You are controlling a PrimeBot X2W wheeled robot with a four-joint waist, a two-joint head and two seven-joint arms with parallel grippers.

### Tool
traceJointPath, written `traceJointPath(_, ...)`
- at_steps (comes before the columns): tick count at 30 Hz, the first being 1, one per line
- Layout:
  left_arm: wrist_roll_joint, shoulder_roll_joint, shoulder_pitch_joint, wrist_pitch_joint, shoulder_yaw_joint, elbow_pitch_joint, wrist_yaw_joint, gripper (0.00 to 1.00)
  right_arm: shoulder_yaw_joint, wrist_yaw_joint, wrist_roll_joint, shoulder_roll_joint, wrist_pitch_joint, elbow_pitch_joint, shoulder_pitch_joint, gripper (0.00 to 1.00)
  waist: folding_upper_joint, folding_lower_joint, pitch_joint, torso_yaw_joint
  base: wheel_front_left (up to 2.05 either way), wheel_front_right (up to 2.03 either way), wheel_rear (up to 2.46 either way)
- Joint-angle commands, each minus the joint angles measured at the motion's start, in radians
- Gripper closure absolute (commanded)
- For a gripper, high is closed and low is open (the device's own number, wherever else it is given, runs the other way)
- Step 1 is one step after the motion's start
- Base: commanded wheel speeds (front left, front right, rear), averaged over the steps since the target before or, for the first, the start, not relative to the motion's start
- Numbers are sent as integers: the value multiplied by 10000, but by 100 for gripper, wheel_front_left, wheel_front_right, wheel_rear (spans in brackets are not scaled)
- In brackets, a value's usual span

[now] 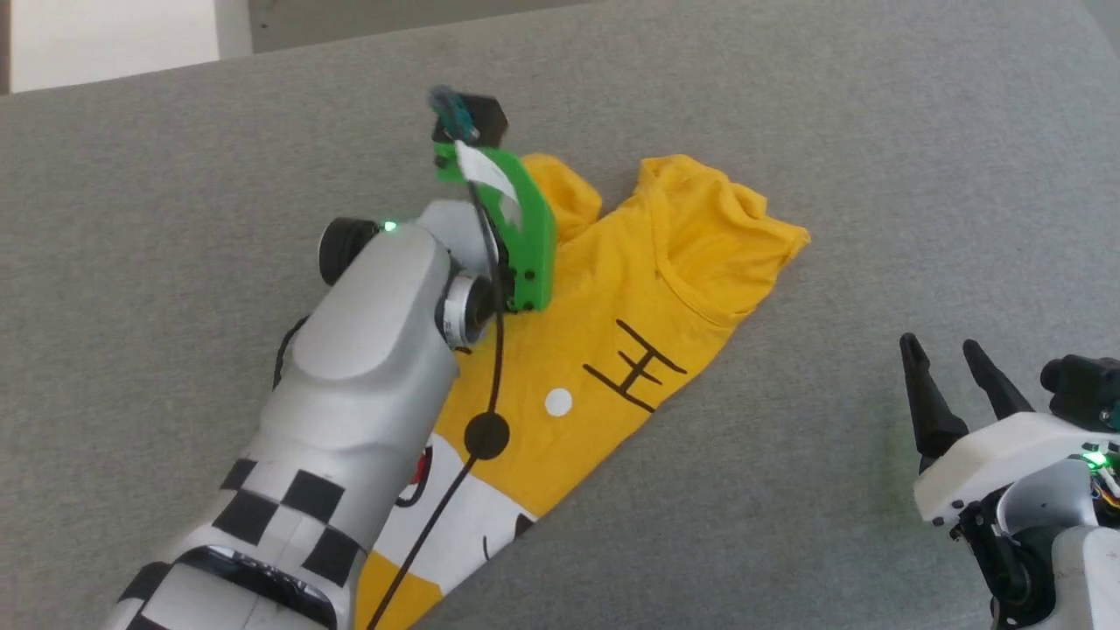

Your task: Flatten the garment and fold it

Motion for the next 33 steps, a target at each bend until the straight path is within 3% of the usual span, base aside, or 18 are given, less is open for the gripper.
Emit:
traceJointPath(1, -224, 9, 30, -355, 208, -189, 52, 100, -10, -13, -118, 27, 53, -77, 46, 0, -1, -2, -621, 651, 0, 0, 0)
traceJointPath(4, -772, 94, 90, -1274, 965, -758, 143, 100, -47, -13, -216, 26, 199, -164, 172, 0, -1, -2, -1016, 1189, 0, 0, 0)
traceJointPath(8, -1248, 692, 838, -1992, 1914, -1521, 494, 100, -78, -13, -301, 16, 440, -332, 372, 0, -1, -2, -1422, 1926, 0, 0, 0)
traceJointPath(15, -2245, 1773, 3865, -2311, 3689, -2917, 1653, 100, 26, -13, -322, 20, 785, -590, 582, 0, -1, -2, -1819, 2728, 0, 0, 0)
traceJointPath(22, -3119, 1610, 6310, -2412, 4724, -3795, 2390, 100, 109, -13, -325, 26, 964, -703, 710, 0, -1, -2, -1921, 2969, 0, 0, 0)
traceJointPath(23, -3285, 1485, 6468, -2464, 4828, -4002, 2345, 80, 163, -13, -337, 26, 1007, -702, 727, 0, -1, -2, -1931, 2989, 0, 0, 0)
traceJointPath(24, -3394, 1392, 6548, -2607, 4930, -4196, 2261, 0, 212, -13, -349, 26, 1047, -702, 735, 0, -1, -2, -1930, 3004, 0, 0, 0)
traceJointPath(28, -2899, 1508, 6793, -3971, 5030, -5106, 1764, 0, 541, -13, -380, -48, 1254, -646, 552, 0, -1, -2, -1955, 2999, 0, 0, 0)
traceJointPath(33, -836, 1984, 7384, -6987, 4497, -6017, 1107, 0, 1028, -13, -588, -366, 2131, 64, -347, 0, -1, -2, -1835, 3123, 0, 0, 0)
